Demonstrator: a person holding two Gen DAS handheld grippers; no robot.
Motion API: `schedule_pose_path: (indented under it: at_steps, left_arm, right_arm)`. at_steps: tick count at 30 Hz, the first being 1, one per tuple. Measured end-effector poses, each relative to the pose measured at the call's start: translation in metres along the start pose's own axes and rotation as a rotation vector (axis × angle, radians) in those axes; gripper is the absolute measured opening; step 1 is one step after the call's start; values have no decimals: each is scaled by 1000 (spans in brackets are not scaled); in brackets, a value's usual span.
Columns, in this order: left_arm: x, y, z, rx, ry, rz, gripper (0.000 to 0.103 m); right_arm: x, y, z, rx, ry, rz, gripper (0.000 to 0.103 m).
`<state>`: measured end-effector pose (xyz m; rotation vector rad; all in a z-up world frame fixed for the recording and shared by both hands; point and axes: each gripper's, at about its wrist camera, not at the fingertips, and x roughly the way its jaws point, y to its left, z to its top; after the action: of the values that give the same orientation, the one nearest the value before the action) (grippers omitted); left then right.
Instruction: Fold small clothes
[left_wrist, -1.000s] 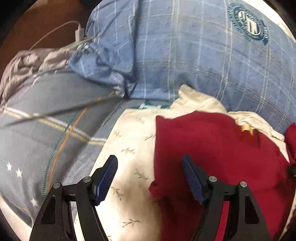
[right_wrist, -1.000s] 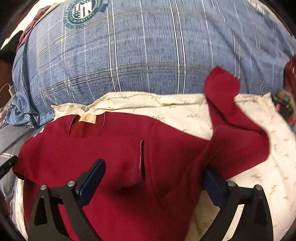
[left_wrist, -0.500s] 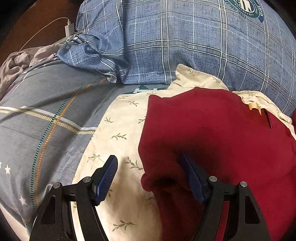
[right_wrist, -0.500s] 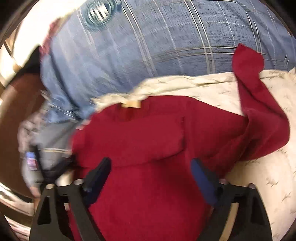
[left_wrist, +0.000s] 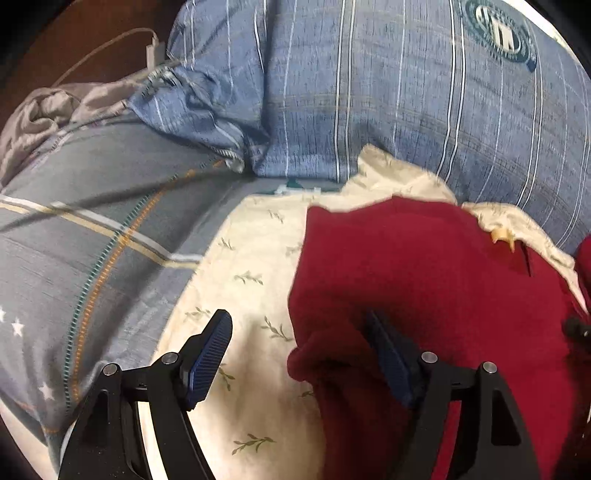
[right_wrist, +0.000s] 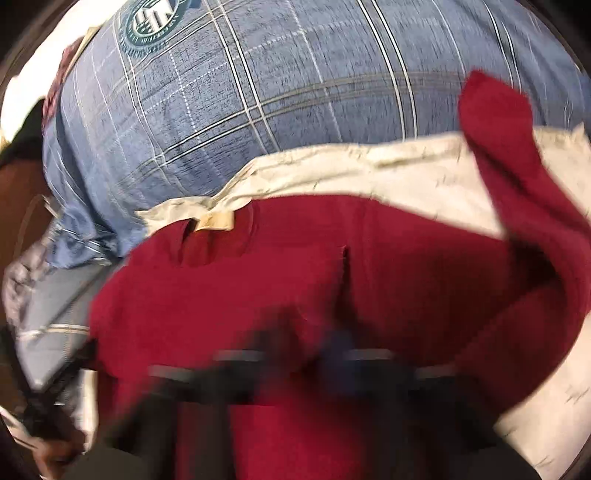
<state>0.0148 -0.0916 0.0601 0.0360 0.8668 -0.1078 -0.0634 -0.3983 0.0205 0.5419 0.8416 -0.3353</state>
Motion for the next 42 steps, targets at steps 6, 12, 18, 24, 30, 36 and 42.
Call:
schedule_pose_path:
  at_steps: [6, 12, 18, 24, 30, 36, 42]
  left_arm:
    - [-25, -3, 8, 5, -87, 9, 75]
    - [-11, -23, 2, 30, -31, -20, 74]
    - [18, -25, -1, 64, 32, 17, 76]
    - [36, -12, 4, -10, 33, -8, 78]
    - [44, -2, 4, -34, 37, -31, 81]
    - [41, -1, 3, -30, 25, -26, 81]
    - [22, -6, 2, 2, 3, -3, 78]
  right_arm:
    - [-35, -15, -3, 13, -135, -61, 7]
    - [-22, -32, -9, 60, -25, -50, 22]
    - [-61, -17, -6, -21, -134, -91, 36]
    - [-19, 15, 0, -144, -66, -50, 34]
    - [22, 24, 3, -195, -15, -136, 34]
    - [-6, 31, -4, -199, -31, -105, 37]
    - [-15, 38, -14, -214, -30, -106, 41]
